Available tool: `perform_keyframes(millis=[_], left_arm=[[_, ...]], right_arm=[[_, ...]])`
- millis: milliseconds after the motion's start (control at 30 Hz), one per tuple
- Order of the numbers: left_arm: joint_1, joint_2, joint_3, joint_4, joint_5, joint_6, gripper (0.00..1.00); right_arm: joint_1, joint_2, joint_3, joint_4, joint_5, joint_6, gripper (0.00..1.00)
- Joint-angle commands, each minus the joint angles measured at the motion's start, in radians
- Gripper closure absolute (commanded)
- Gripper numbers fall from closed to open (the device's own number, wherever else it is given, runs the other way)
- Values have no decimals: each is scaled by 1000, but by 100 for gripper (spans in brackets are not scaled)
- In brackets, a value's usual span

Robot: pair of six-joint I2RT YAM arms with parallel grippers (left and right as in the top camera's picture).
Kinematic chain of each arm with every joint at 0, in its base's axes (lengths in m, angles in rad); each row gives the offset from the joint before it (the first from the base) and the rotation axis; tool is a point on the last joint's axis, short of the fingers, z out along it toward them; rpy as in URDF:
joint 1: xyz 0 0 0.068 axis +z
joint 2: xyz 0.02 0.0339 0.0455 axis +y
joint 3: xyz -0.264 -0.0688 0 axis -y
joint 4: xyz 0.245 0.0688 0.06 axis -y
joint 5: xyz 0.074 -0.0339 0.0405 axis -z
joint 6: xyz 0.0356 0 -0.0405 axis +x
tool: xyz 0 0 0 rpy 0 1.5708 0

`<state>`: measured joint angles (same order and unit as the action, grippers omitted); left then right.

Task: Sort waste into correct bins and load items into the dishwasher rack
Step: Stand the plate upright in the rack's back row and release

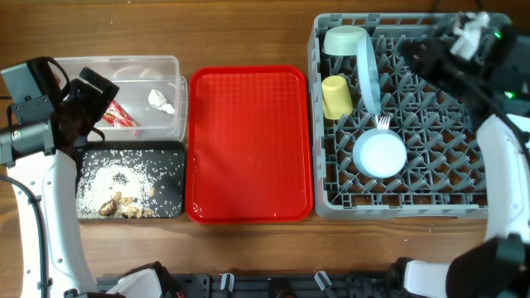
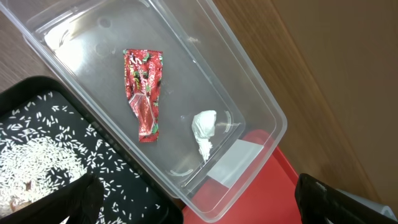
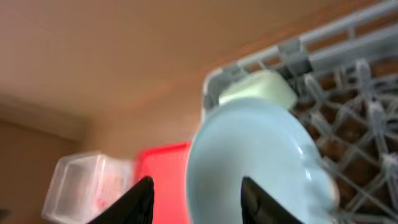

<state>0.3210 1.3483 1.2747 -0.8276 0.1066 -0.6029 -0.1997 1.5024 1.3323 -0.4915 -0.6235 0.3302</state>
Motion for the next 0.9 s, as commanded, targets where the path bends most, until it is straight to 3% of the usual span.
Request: perform_keyframes(millis=[0,67,100,167,333,600,867], left_arm=[[5,-6,8,0,5,16,0],[5,-6,8,0,5,16,0],[5,-6,8,0,5,16,0],[5,-6,8,0,5,16,0],[5,-6,8,0,5,16,0],[5,-6,8,0,5,16,0],[5,-6,8,0,5,16,0]], right_arm=[[204,-32,167,-150,436,-236,60],[347,-33,192,-174,571,-285,70],[428,-26,192,-176,644,-289,83],[483,-10,191,-196,660,-289,95],[518,119,175,-238,691,-274,96],[469,214,175,-327,1105,-221,96],[360,199,175,-356,1059,-170,95]])
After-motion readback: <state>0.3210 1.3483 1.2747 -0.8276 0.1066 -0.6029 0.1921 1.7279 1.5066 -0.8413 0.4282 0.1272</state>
